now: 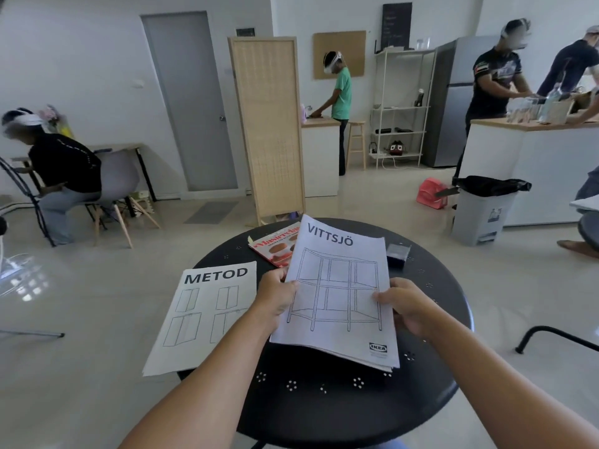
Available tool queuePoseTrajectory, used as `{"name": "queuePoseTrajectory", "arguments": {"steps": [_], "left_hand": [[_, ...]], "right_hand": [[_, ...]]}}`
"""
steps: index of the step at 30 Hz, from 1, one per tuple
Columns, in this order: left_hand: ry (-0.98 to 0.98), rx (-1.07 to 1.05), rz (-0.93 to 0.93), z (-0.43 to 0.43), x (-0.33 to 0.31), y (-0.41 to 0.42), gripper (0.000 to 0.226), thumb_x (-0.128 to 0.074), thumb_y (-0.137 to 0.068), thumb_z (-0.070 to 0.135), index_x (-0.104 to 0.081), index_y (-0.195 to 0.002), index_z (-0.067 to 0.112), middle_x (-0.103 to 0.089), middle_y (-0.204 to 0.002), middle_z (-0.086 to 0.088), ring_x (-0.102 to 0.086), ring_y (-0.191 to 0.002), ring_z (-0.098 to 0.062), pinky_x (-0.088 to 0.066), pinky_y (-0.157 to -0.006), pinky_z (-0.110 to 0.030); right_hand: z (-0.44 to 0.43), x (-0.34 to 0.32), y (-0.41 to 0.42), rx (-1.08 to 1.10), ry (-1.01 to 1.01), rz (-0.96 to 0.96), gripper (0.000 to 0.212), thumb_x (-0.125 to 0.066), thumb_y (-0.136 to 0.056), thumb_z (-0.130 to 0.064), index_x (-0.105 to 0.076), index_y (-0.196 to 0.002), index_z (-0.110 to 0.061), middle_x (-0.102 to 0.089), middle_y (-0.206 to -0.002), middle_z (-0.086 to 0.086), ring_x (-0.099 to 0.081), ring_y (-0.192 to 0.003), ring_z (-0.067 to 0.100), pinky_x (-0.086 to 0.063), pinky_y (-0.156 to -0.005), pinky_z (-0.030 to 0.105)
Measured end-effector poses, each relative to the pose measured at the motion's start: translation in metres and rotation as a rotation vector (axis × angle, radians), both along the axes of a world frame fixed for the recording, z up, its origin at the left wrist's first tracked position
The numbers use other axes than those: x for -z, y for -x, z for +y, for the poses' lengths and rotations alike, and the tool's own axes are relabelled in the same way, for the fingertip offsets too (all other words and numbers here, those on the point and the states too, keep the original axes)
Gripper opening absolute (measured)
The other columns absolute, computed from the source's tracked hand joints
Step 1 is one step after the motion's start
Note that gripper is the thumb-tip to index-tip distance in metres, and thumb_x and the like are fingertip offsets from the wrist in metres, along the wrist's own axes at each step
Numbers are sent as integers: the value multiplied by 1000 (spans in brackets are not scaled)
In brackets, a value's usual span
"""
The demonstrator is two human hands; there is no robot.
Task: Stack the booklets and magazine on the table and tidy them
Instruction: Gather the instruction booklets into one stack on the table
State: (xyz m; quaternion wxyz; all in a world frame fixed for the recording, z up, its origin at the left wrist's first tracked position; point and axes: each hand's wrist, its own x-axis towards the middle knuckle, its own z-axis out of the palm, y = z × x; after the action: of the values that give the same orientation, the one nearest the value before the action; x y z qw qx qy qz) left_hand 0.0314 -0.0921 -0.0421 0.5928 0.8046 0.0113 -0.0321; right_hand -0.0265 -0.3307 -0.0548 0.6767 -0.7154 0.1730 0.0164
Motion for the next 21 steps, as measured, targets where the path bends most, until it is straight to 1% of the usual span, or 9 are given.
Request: {"name": "queuePoseTrajectory", "arguments": {"steps": [3,7,10,12,14,15,18,19,21], "left_hand": [[-21,-87,13,26,2,-1,16,-58,-90,1,-68,-85,12,-68,-74,-1,-60,-62,-11,-46,-50,-21],[-51,-167,15,72,-2,-11,16,-58,-86,0,-69,-81,10,-68,-76,-1,-60,-63,-14,-45,-54,-20],[-126,-217,-12,110,-7,-19,13,-61,-82,-1,-68,-78,9,-62,-74,-6,-52,-64,-21,-39,-59,-27],[-189,-249,-44,136,-7,-25,19,-59,-78,-6,-62,-75,13,-52,-74,-5,-42,-68,-20,-32,-65,-30],[-241,-286,-48,159,-5,-32,23,-58,-77,-9,-60,-69,13,-52,-72,-3,-41,-67,-20,-31,-66,-30],[-264,-305,-36,172,-3,-35,23,-59,-77,-8,-61,-68,12,-53,-70,-3,-42,-66,-21,-32,-65,-29],[-335,-345,-5,198,6,-42,21,-62,-76,-5,-58,-76,16,-51,-74,-6,-41,-68,-20,-30,-65,-30],[-350,-362,2,205,10,-44,22,-62,-76,-4,-57,-78,17,-51,-75,-6,-41,-69,-20,-30,-66,-30],[-367,-380,9,214,17,-46,22,-62,-76,-4,-56,-78,18,-51,-75,-5,-41,-69,-20,-30,-66,-30]], "right_hand": [[28,-5,-15,-14,108,-15,17,-60,-86,6,-59,-96,-7,-72,-99,13,-69,-91,30,-55,-86,47],[75,-18,-40,-90,181,-59,27,-56,-83,10,-63,-83,-16,-74,-94,9,-70,-84,27,-58,-81,44],[114,-24,-58,-163,229,-56,30,-56,-82,10,-64,-77,-19,-74,-90,6,-70,-83,25,-59,-79,45],[141,-25,-70,-211,276,-51,27,-57,-83,8,-65,-82,-18,-73,-93,6,-69,-86,26,-60,-71,42],[164,-23,-80,-254,321,-44,24,-57,-84,6,-65,-86,-17,-74,-103,7,-67,-87,23,-55,-57,29],[175,-21,-85,-271,335,-34,22,-57,-84,5,-64,-88,-15,-73,-106,7,-66,-89,23,-52,-55,26],[200,-13,-98,-302,403,15,24,-61,-84,2,-63,-107,-6,-71,-110,8,-67,-95,25,-60,-68,33],[208,-11,-102,-313,433,32,25,-61,-84,0,-61,-109,-5,-70,-107,9,-68,-93,24,-61,-72,36],[218,-7,-108,-331,496,48,20,-62,-86,-4,-59,-105,-7,-68,-104,7,-66,-83,19,-60,-67,32]]}}
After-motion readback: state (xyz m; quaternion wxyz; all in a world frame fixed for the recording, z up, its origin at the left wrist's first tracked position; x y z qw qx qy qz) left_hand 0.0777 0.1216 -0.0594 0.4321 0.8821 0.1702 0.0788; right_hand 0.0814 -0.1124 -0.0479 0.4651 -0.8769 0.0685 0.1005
